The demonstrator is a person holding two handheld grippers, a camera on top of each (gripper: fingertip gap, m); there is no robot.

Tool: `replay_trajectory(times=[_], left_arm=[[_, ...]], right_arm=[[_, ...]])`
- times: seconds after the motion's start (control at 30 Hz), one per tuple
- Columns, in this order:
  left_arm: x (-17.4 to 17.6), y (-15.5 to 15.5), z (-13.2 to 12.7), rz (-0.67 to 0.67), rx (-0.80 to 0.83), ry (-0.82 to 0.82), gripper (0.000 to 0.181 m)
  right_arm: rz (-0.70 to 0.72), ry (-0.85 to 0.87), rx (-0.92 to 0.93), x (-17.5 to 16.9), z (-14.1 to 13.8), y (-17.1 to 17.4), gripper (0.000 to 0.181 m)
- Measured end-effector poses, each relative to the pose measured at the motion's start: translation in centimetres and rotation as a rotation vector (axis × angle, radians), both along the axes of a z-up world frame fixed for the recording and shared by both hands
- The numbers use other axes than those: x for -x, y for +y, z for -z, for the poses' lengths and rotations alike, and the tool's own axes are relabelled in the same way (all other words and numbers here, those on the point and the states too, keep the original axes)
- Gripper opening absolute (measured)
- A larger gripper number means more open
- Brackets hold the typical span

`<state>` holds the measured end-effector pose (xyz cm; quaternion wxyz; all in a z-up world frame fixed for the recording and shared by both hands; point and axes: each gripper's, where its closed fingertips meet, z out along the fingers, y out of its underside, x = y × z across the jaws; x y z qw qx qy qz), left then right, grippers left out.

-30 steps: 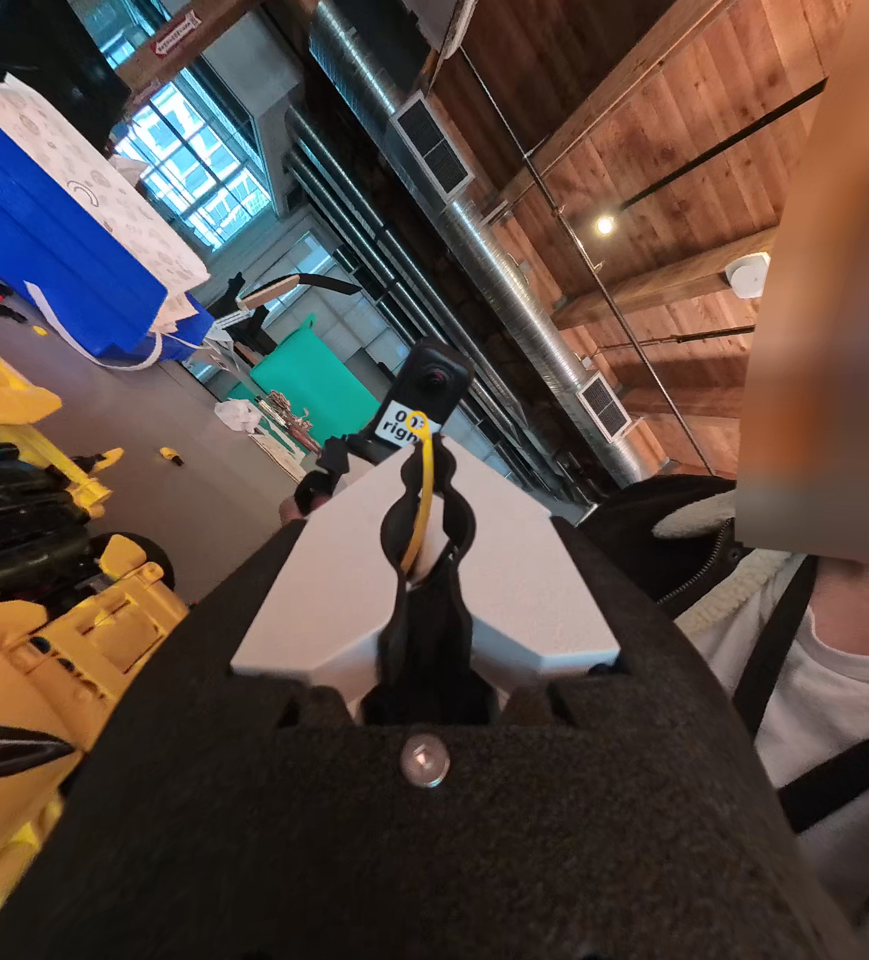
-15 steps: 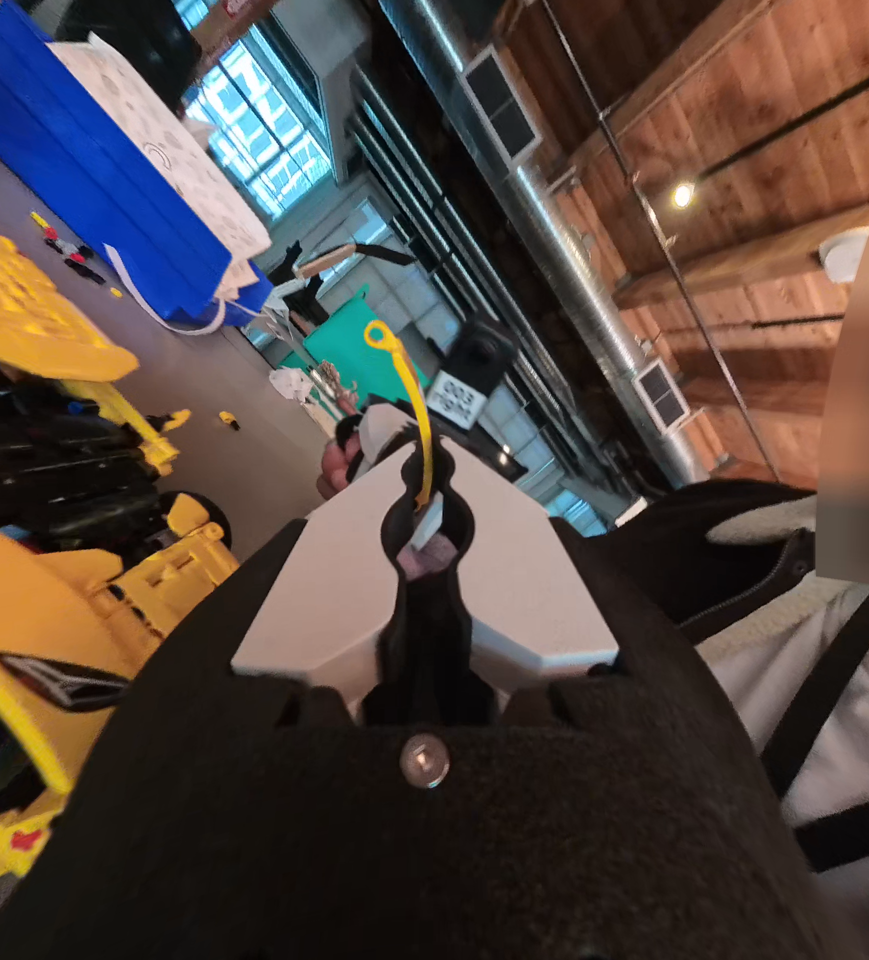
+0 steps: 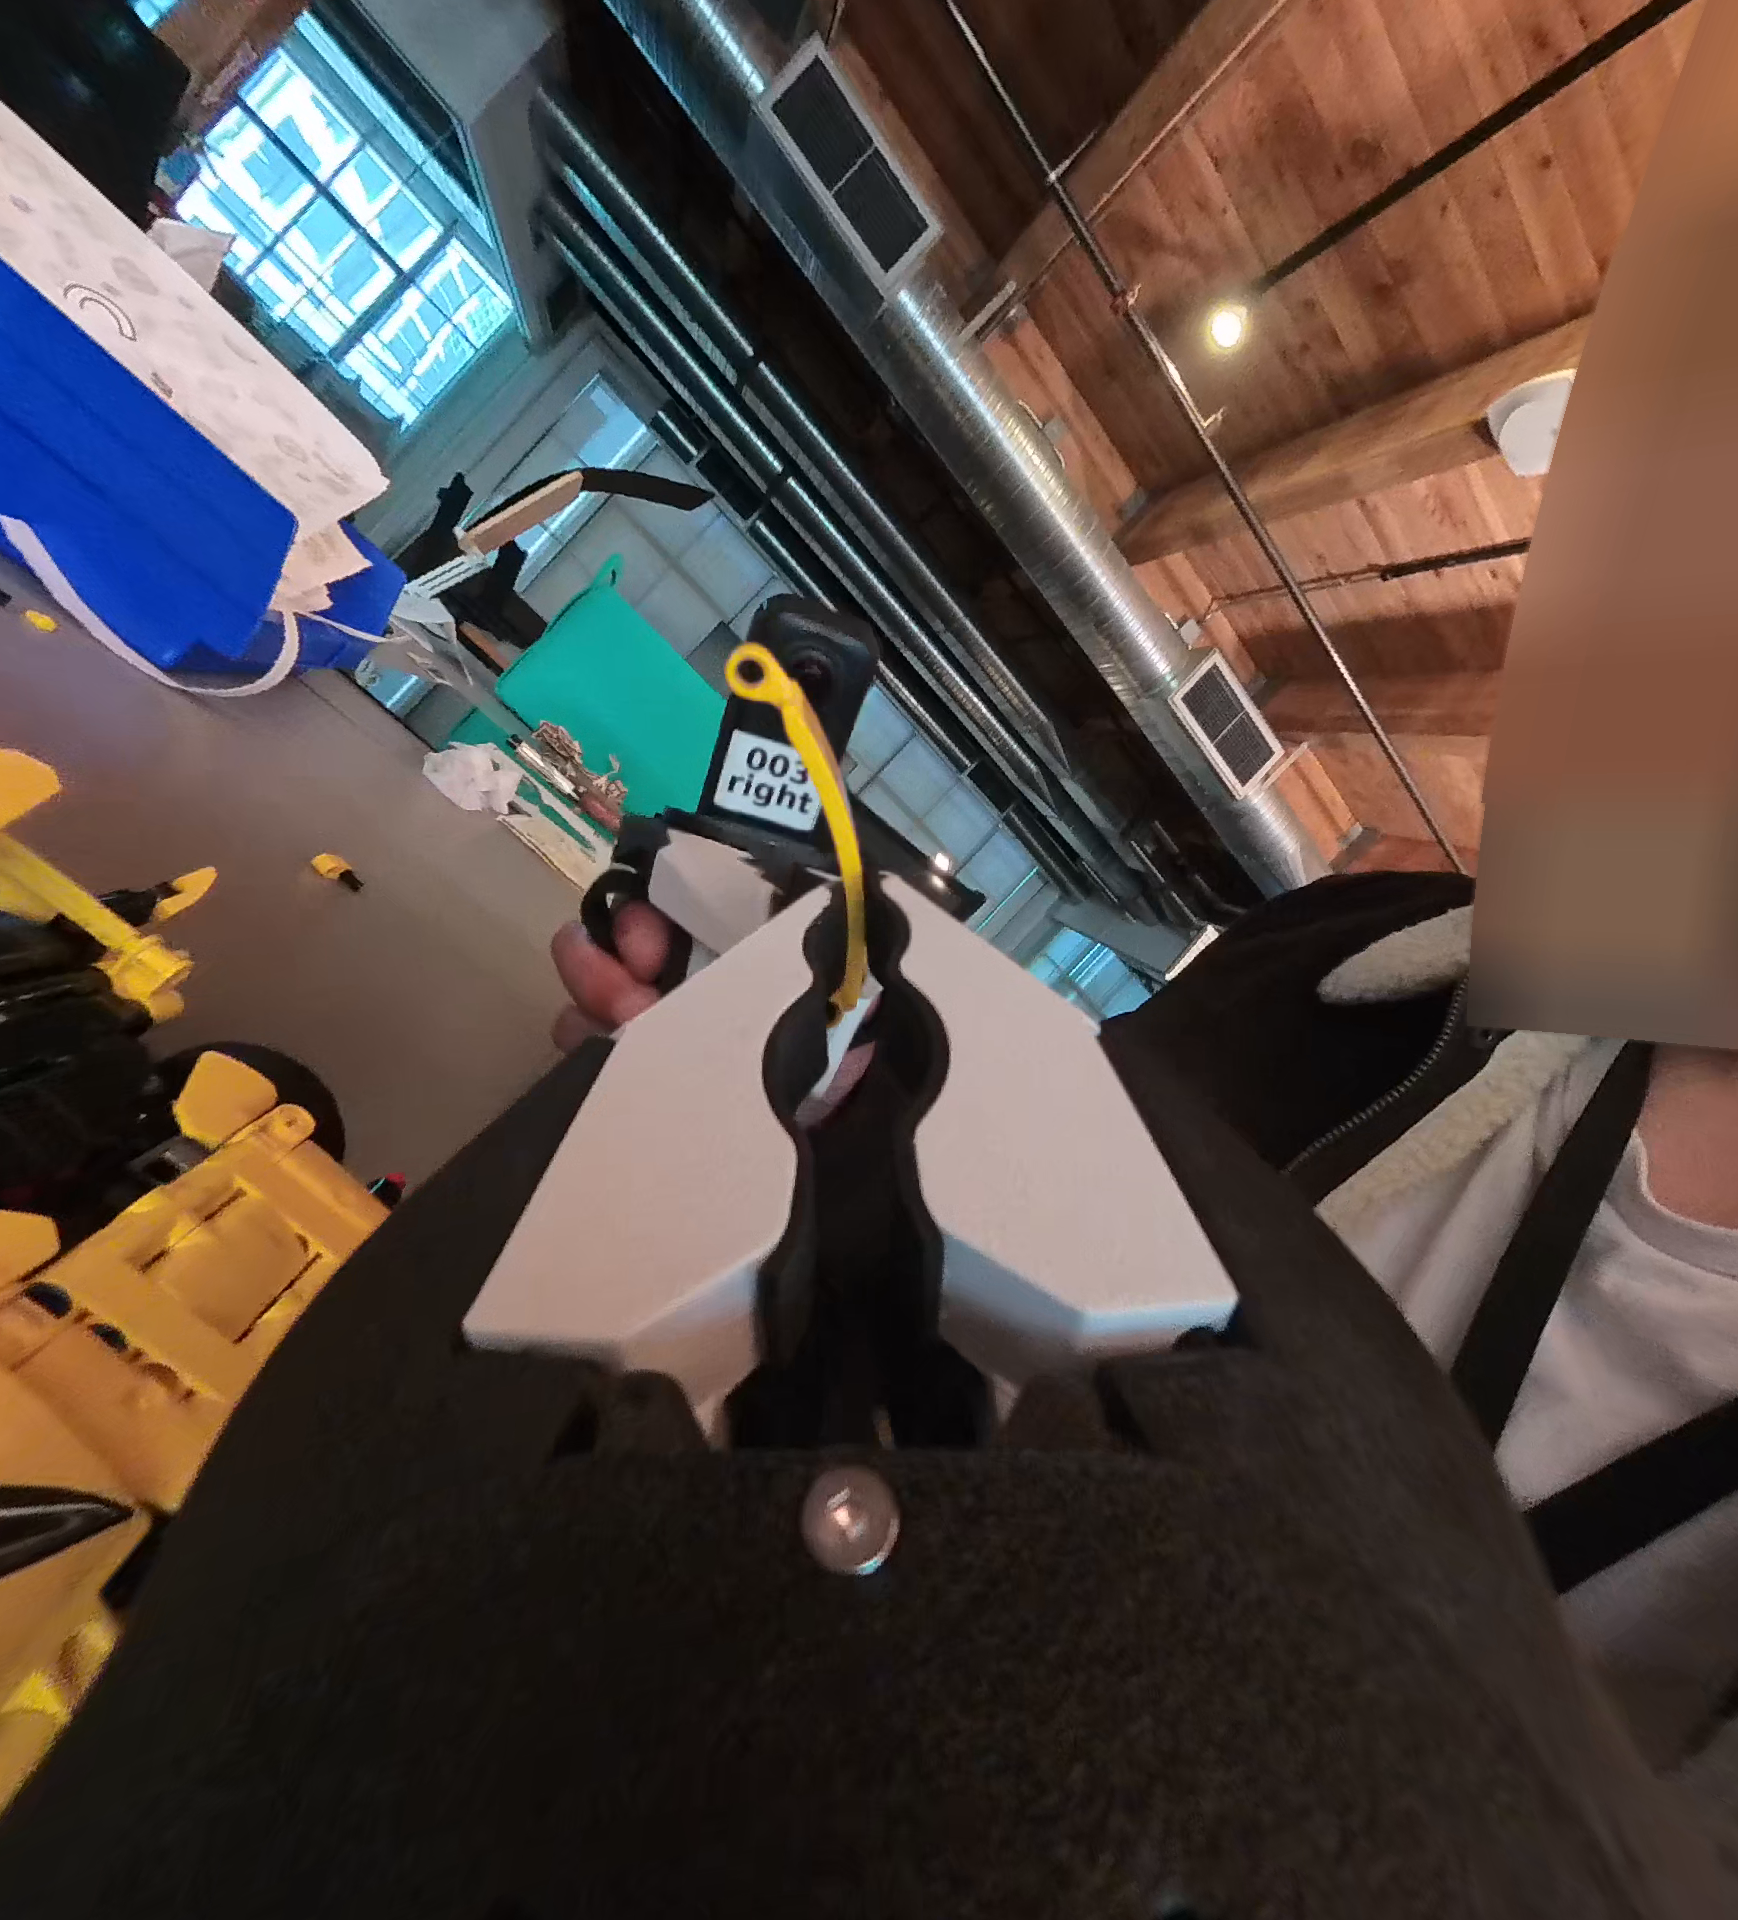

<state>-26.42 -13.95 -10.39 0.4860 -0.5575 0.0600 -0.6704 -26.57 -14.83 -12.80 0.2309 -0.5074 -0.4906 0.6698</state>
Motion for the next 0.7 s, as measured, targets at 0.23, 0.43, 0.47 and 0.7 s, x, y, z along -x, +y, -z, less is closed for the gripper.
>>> replay_trajectory(times=[0.23, 0.43, 0.47, 0.7], left_arm=[[-0.6, -0.4, 0.3, -0.008, -0.034, 0.108, 0.001], [-1.3, -0.9, 0.7, -0.006, -0.077, 0.214, 0.002], [-1.5, -1.1, 0.7, -0.007, -0.093, 0.240, 0.002], [1.4, -1.9, -1.2, -0.190, -0.291, 0.355, 0.002]], right_arm=[[-0.026, -0.017, -0.015, -0.7, 0.0, 0.2, 0.014], [-0.060, -0.011, -0.029, -1.6, -0.2, 0.4, 0.013], [-0.075, -0.015, -0.032, -1.9, -0.3, 0.4, 0.013], [0.082, 0.126, 0.087, -5.5, -2.9, 5.8, 0.012]])
